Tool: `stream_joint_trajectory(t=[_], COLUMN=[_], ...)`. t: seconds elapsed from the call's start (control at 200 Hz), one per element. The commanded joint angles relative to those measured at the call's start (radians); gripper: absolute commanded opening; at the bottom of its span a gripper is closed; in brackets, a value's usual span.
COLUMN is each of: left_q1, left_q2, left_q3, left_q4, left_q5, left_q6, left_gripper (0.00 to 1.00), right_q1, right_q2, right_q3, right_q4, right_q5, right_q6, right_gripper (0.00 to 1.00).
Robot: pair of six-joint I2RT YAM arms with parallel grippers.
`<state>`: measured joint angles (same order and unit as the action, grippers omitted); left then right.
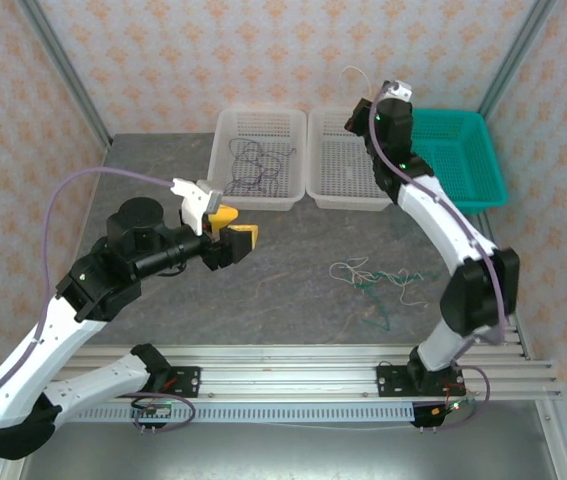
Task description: Untangle the cables
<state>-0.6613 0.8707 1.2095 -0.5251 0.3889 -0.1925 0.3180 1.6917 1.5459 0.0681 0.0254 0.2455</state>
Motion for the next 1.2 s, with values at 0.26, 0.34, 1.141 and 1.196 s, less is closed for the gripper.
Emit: stream_joint_trajectory(t=[0.26, 0.34, 1.141, 1.196], left_q1=[-0.007, -0.007, -0.158, -0.171], left_q2=[-0.052, -0.050, 0.488, 0.570], left_q3=[-0.053, -0.059, -0.220, -0.191], left_q4=[0.009, 0.004, 0.308, 0.313], left_q5=[-0.007, -0.013, -0.145, -0.145], left_q6=[-0.029, -0.029, -0.263, -0.268], left_gripper=[0.72, 0.72, 0.71, 0.71], right_q1=[-0.001, -0.001, 0.004, 0.004], right_q2=[0.191, 0.162, -0.785, -0.775], right_q3=[0.103, 0.073, -0.840, -0.856], right_q4=[-0.238, -0.248, -0.739, -0.775], right_q5=[0.169, 0.158, -0.326, -0.296], right_q6=[0.029, 0.016, 0.476, 0.482], right_gripper=[0.52, 0.67, 0.74, 0.74])
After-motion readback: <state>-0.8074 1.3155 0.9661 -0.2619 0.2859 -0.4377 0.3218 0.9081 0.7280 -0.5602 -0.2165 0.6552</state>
